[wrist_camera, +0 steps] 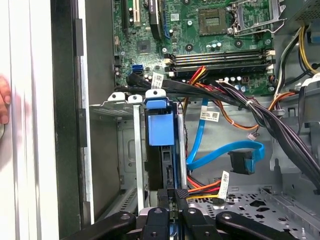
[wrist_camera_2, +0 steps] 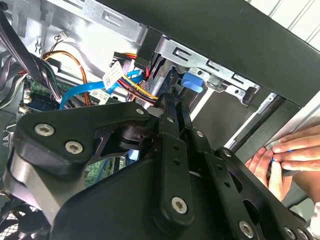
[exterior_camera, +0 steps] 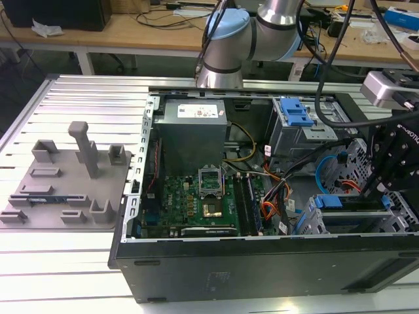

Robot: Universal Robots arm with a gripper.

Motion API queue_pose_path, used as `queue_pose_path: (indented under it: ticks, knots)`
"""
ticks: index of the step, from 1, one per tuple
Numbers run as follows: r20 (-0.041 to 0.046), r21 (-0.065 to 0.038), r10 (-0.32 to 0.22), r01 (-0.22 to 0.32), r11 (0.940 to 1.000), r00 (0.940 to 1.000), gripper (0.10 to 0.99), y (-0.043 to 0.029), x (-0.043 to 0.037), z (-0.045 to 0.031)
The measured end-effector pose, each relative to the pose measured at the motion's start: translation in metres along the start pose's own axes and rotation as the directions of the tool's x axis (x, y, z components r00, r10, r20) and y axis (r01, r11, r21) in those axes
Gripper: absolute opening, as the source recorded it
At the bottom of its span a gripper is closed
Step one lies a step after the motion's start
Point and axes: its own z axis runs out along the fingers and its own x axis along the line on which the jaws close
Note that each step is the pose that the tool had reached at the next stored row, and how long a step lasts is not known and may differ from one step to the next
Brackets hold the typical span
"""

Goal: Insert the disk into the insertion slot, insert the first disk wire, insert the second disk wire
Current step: 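Insert the first disk wire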

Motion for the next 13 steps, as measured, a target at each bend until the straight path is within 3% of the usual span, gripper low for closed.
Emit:
queue_pose_path:
  ticks: [8,13]
  knots:
    - [-0.0007,0.001,-0.011,0.011,0.9999,0.9999,0.165,0.0001,-0.0004,-0.0003]
    - [-0.0006,0.001,-0.011,0.011,0.9999,0.9999,0.165,0.0004,-0.0017,-0.0052]
